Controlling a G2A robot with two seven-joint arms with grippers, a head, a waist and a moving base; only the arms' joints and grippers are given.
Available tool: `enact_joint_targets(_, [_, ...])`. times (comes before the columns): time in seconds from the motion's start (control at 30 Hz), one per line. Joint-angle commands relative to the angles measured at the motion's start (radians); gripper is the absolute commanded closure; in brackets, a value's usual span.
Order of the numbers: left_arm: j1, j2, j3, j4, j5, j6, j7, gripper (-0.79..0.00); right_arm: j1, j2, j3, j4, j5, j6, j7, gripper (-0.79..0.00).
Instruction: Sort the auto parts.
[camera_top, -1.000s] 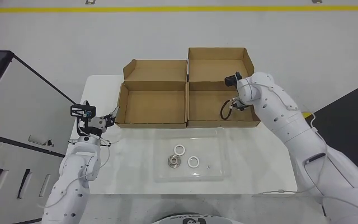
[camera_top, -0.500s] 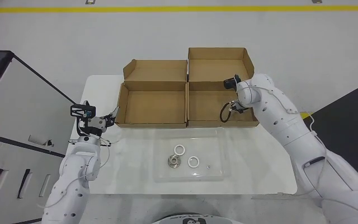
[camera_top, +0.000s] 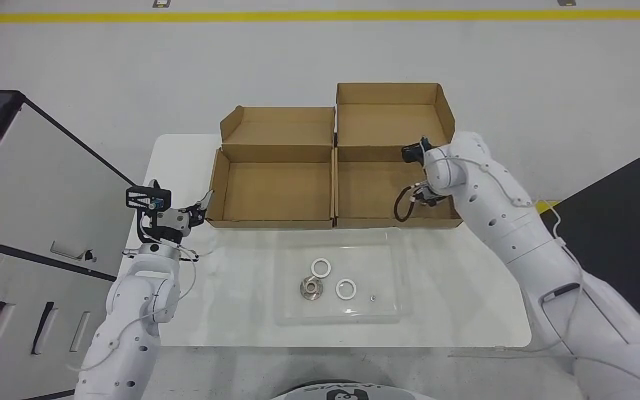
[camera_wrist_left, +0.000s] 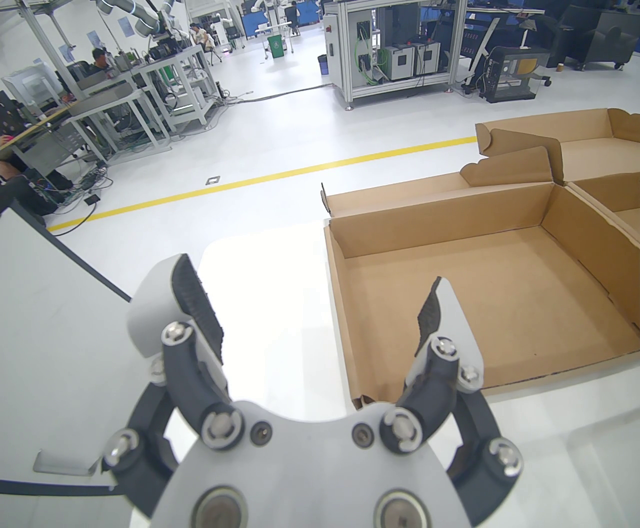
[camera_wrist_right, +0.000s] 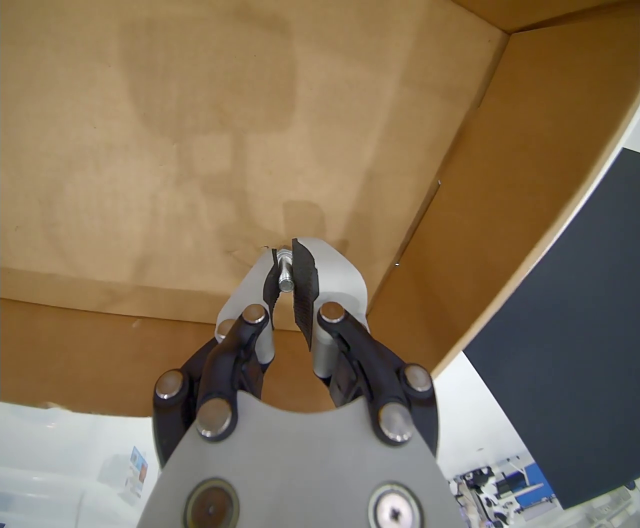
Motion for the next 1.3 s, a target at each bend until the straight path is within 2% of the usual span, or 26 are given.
enact_joint_targets(0.0, [0.000, 0.000, 0.000, 0.000, 0.000, 0.000, 0.000, -0.785, -0.003, 0.000, 0.006, -0.002, 0.000, -0.002, 0.001, -0.292])
enact_joint_targets(0.1, [0.000, 0.000, 0.000, 0.000, 0.000, 0.000, 0.000, -0.785, -0.006, 0.000, 0.015, -0.007, -0.001, -0.005, 0.000, -0.474])
enact_joint_targets(0.13, [0.000, 0.000, 0.000, 0.000, 0.000, 0.000, 0.000, -0.785, -0.008, 0.001, 0.019, -0.010, -0.001, -0.005, 0.003, -0.474])
enact_joint_targets(0.17, [0.000, 0.000, 0.000, 0.000, 0.000, 0.000, 0.000, -0.785, -0.010, 0.001, 0.022, -0.013, 0.000, -0.005, 0.004, -0.677])
enact_joint_targets(0.33, [0.000, 0.000, 0.000, 0.000, 0.000, 0.000, 0.000, -0.785, -0.020, 0.003, 0.040, -0.037, -0.003, -0.008, 0.009, -0.785])
enact_joint_targets(0.63, [0.000, 0.000, 0.000, 0.000, 0.000, 0.000, 0.000, -0.785, -0.073, 0.024, 0.124, -0.157, 0.016, -0.005, 0.029, -0.785])
enact_joint_targets(0.93, [0.000, 0.000, 0.000, 0.000, 0.000, 0.000, 0.000, -0.785, -0.206, 0.066, 0.299, -0.466, 0.063, 0.043, 0.062, -0.785])
enact_joint_targets(1.13, [0.000, 0.000, 0.000, 0.000, 0.000, 0.000, 0.000, -0.785, -0.311, 0.085, 0.454, -0.708, 0.226, 0.060, 0.052, -0.785])
enact_joint_targets(1.27, [0.000, 0.000, 0.000, 0.000, 0.000, 0.000, 0.000, -0.785, -0.385, 0.085, 0.557, -0.827, 0.501, 0.028, 0.000, -0.785])
